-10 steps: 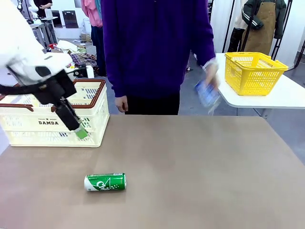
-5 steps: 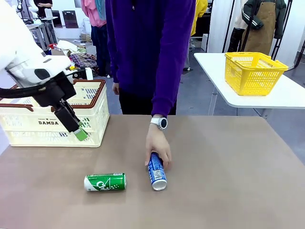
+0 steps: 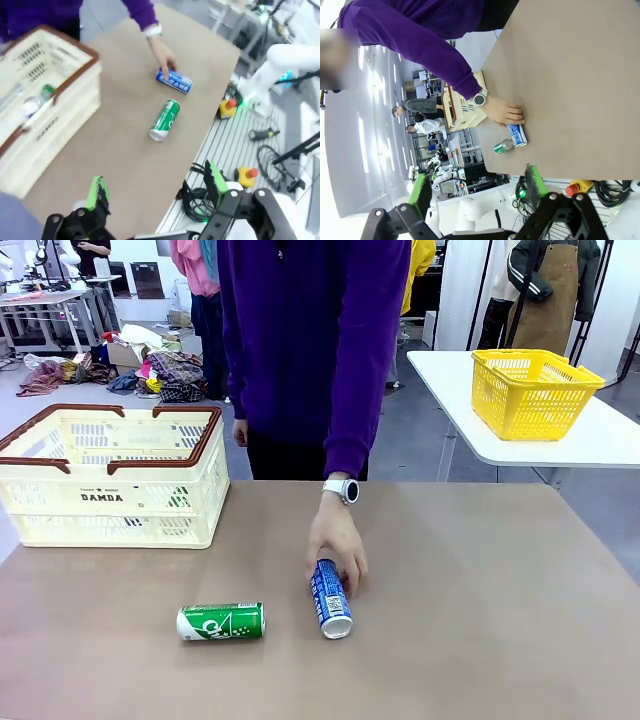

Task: Place the drinks into the Shopping basket.
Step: Pick up one drink and place it into the Shopping basket.

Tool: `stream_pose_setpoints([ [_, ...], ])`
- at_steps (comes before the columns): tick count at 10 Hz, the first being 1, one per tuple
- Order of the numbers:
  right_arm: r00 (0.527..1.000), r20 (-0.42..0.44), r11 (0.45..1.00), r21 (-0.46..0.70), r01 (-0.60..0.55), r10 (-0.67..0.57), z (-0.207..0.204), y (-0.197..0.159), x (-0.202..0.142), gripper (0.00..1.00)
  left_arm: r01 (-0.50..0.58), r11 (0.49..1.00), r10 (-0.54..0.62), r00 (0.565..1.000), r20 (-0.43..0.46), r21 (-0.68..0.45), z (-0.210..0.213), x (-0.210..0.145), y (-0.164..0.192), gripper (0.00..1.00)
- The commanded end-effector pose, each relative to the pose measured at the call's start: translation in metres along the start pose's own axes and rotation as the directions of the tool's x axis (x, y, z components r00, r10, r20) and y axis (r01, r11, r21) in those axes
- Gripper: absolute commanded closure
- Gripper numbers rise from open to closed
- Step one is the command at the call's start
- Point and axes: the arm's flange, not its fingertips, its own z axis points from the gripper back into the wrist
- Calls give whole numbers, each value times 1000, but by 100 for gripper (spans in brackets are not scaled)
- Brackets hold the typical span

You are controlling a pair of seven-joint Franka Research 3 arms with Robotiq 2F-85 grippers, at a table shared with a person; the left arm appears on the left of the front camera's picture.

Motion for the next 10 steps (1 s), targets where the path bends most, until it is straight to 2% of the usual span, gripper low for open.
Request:
stream_pose_setpoints([
  [1,1000,3,1000,25,7,-7,0,5,1,0,-45,999,45,998,35,2,-3,-24,21,0],
  [3,1000,3,1000,25,7,-7,0,5,1,0,-17,1000,17,1000,-1,14,-24,-10,19,0],
  [4,1000,3,1000,25,7,-7,0,5,1,0,19,1000,-19,999,-28,4,-40,10,16,0],
  [5,1000,3,1000,25,7,-7,0,5,1,0,24,999,-19,994,-104,46,-66,29,7,0],
  [6,1000,3,1000,25,7,-7,0,5,1,0,81,995,-69,980,-186,56,-105,52,-9,0],
  [8,1000,3,1000,25,7,-7,0,5,1,0,242,969,-214,920,-327,47,-200,92,-46,0],
  [9,1000,3,1000,25,7,-7,0,5,1,0,299,951,-249,895,-371,82,-241,103,-65,0],
  [10,1000,3,1000,25,7,-7,0,5,1,0,363,929,-296,849,-436,75,-280,106,-89,0],
])
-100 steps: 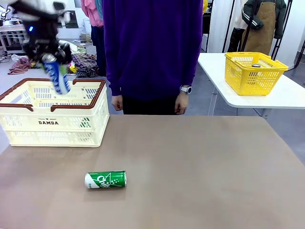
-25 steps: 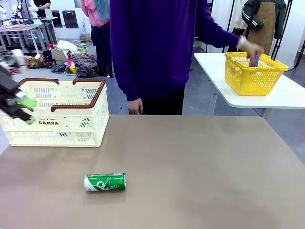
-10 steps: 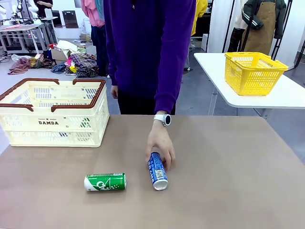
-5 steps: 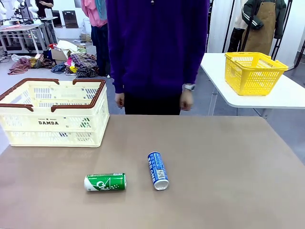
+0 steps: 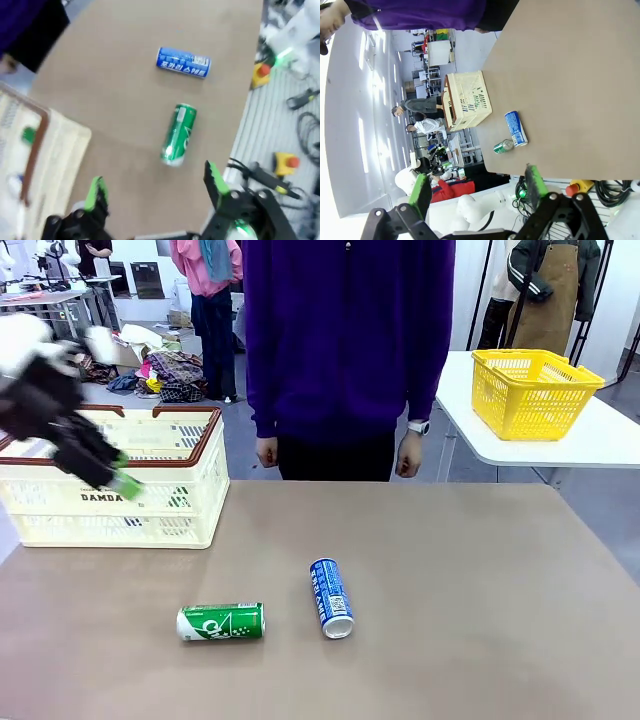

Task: Place the drinks into the Shopping basket.
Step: Pick up one drink and place it into the Shopping basket.

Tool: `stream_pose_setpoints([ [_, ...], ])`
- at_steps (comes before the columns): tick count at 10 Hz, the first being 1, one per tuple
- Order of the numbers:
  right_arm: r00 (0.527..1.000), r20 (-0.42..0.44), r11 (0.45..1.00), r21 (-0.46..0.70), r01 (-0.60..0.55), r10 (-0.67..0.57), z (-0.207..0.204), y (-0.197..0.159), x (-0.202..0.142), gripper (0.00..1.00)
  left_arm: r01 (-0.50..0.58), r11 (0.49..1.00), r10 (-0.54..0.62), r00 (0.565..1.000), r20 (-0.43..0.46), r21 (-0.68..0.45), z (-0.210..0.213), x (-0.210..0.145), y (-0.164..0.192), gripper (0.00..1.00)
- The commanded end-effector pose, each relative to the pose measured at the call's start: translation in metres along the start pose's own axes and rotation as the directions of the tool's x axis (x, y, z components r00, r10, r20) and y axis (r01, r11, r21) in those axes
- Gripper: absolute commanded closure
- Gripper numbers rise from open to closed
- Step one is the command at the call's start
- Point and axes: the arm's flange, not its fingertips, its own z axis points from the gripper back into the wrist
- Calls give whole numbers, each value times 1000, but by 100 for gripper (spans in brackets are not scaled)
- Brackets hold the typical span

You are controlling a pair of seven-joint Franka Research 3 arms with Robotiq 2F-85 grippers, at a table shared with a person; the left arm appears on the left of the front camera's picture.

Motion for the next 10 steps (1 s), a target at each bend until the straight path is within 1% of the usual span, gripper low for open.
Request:
stream_pose_setpoints([
  [1,1000,3,1000,25,8,-8,0,5,2,0,67,994,-59,994,-88,91,-70,12,-34,0],
  [2,1000,3,1000,25,8,-8,0,5,2,0,110,970,-87,990,-113,216,-102,23,-53,0],
  [3,1000,3,1000,25,8,-8,0,5,2,0,198,967,-173,973,-154,163,-137,26,-74,0],
  [4,1000,3,1000,25,8,-8,0,5,2,0,260,954,-231,954,-193,147,-164,20,-92,0],
  [5,1000,3,1000,25,8,-8,0,5,2,0,328,937,-291,924,-248,122,-189,12,-103,0],
  [6,1000,3,1000,25,8,-8,0,5,2,0,368,927,-333,897,-290,76,-209,1,-108,0],
  [7,1000,3,1000,25,8,-8,0,5,2,0,418,908,-398,851,-343,-19,-228,-14,-113,0],
  [8,1000,3,1000,25,8,-8,0,5,2,0,454,887,-451,810,-375,-88,-237,-27,-115,0],
  [9,1000,3,1000,25,8,-8,0,5,2,0,431,893,-449,827,-337,-133,-227,-31,-109,0],
  [10,1000,3,1000,25,8,-8,0,5,2,0,383,913,-408,873,-268,-142,-212,-27,-100,0],
])
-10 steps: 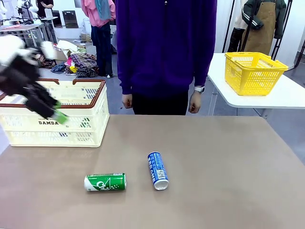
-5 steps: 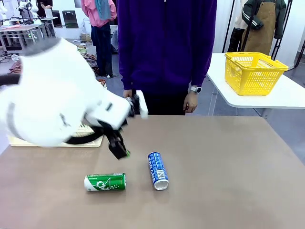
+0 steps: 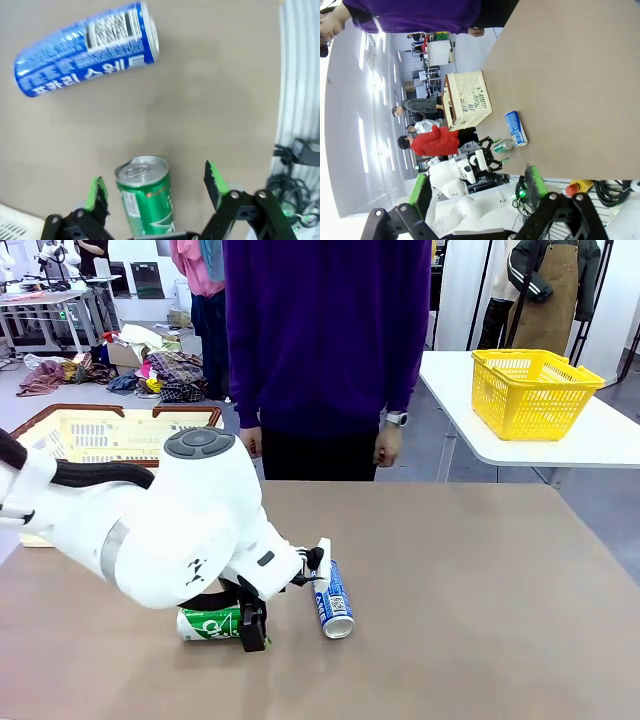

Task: Place the drinks into the Shopping basket.
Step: Pick up one drink and place it into the Shopping basket.

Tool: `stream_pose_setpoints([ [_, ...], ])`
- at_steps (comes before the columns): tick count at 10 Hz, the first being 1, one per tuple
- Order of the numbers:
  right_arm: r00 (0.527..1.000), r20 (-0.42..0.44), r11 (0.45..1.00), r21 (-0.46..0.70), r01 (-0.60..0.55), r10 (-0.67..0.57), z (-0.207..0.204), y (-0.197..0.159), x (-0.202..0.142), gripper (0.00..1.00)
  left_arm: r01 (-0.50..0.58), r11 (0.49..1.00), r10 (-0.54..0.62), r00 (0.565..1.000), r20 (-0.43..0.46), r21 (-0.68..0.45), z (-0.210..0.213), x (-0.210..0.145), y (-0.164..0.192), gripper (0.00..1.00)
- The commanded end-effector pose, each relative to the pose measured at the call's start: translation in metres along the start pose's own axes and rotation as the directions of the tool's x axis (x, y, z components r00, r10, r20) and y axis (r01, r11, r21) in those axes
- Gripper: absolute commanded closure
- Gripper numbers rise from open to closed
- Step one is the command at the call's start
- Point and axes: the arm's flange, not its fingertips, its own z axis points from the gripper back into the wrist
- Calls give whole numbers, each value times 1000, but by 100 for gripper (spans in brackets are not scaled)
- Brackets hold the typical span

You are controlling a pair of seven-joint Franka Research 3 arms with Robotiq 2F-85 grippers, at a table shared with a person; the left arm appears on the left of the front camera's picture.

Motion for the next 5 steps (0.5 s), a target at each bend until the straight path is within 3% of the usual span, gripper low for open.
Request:
stream_pose_setpoints([
  [1,1000,4,1000,25,7,-7,0,5,2,0,-3,1000,4,1000,-18,26,2,7,-6,0],
  [5,1000,4,1000,25,7,-7,0,5,2,0,-3,1000,4,1000,-18,26,2,7,-6,0],
])
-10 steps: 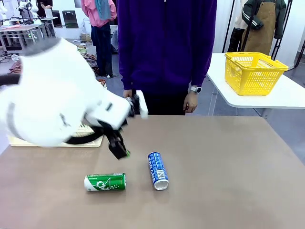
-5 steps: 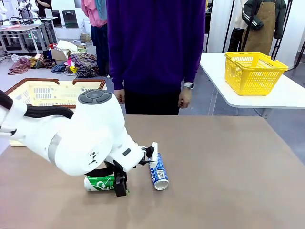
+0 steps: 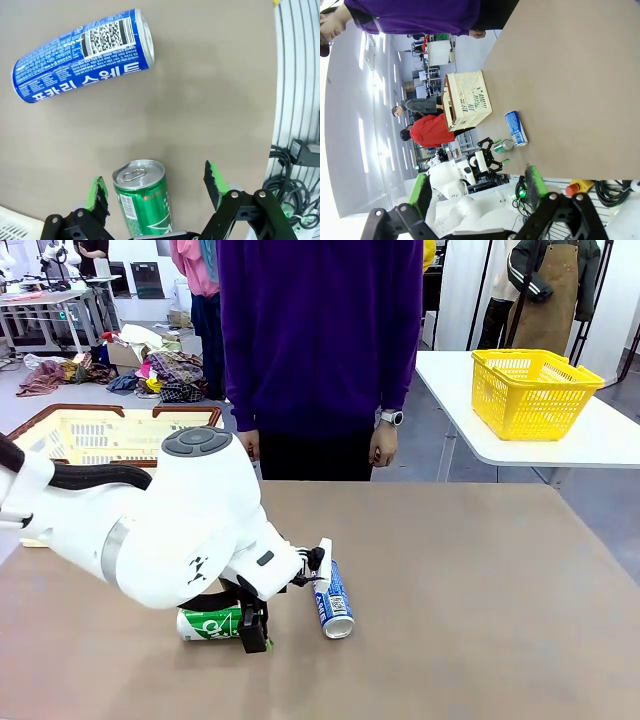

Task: Place the drinks into the Shopping basket.
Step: Pick up one drink and place it into the Shopping basket.

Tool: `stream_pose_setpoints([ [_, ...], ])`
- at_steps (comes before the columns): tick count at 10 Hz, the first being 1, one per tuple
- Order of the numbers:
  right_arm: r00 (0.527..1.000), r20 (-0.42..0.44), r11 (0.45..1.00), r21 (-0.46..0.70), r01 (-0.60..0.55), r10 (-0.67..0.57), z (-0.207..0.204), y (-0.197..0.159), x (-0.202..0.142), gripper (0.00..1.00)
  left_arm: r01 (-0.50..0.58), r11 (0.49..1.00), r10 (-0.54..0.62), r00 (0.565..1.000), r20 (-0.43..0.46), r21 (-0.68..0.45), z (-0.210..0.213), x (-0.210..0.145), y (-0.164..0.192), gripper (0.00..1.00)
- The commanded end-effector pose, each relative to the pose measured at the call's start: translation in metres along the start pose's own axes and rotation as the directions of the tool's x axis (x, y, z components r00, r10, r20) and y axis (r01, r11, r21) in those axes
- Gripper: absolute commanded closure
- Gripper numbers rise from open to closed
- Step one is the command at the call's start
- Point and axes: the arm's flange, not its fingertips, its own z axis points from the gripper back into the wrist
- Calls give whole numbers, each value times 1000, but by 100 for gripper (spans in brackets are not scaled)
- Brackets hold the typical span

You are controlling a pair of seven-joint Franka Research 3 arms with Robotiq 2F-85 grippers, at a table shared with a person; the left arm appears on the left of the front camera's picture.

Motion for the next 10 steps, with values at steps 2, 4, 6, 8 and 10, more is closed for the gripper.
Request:
stream_pose_setpoints([
  [2,1000,4,1000,25,7,-7,0,5,2,0,0,1000,0,1000,0,0,0,0,0,0],
  [4,1000,4,1000,25,7,-7,0,5,2,0,27,998,-28,999,-17,-52,6,-16,18,0],
  [6,1000,4,1000,25,7,-7,0,5,2,0,-6,1000,6,1000,-16,-13,11,-32,26,0],
  [8,1000,4,1000,25,7,-7,0,5,2,0,-20,1000,20,1000,-7,-15,10,-38,34,0],
  [10,1000,4,1000,25,7,-7,0,5,2,0,1,998,-4,999,-32,-70,6,-44,31,0],
])
